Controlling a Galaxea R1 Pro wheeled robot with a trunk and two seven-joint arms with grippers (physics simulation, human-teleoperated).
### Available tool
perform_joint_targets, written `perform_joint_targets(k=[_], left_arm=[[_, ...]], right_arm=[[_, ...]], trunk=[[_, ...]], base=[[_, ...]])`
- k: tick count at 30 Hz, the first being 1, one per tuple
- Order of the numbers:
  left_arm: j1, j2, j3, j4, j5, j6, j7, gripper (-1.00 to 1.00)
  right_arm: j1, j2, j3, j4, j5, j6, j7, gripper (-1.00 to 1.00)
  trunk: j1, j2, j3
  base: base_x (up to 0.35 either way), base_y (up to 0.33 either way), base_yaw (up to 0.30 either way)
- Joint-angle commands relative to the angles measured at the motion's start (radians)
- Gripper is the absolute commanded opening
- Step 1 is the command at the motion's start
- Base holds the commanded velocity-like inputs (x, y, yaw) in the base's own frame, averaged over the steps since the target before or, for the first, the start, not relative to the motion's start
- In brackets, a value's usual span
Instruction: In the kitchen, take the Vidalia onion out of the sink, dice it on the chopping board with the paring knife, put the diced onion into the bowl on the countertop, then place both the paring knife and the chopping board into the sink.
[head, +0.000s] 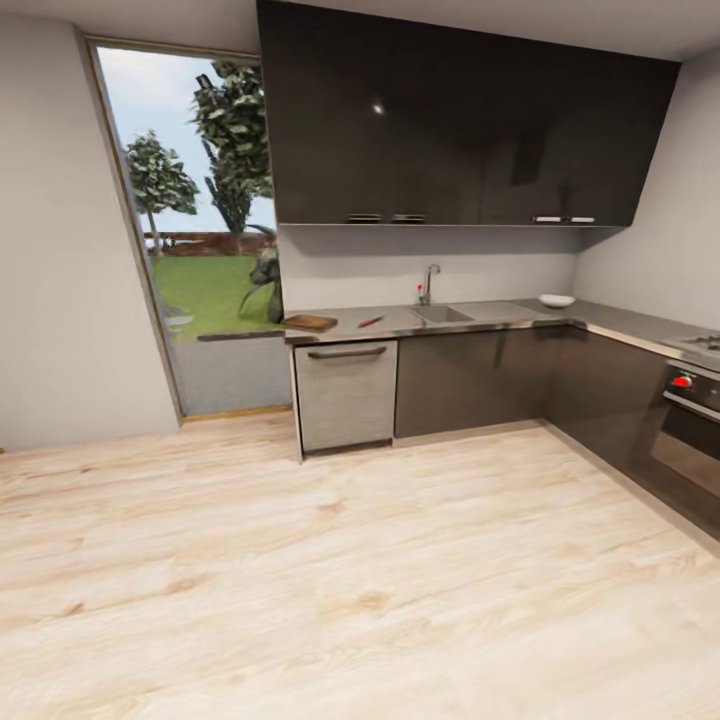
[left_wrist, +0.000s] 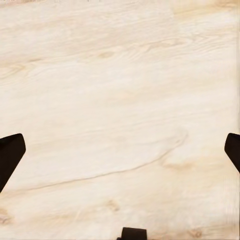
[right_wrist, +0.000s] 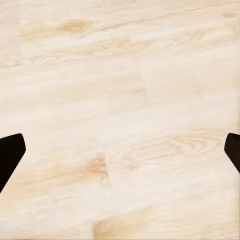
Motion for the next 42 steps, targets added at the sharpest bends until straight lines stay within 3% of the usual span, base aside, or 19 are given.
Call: perform_joint_targets(k=[1, 42], left_arm=[[0.001, 0.000, 0.000, -0.002, -0.001, -0.001, 0.003, 1.00], [0.001, 0.000, 0.000, -0.001, 0.000, -0.001, 0.003, 1.00]], right_arm=[[-0.001, 0.000, 0.000, 0.001, 0.000, -0.003, 0.000, 1.00], [-0.001, 0.001, 0.001, 0.002, 0.000, -0.003, 0.000, 1.00]], trunk=[[0.000, 0.000, -0.001], [0.000, 0.000, -0.001]], base=[[0.241, -0.242, 0.092], [0.238, -0.240, 0.135]])
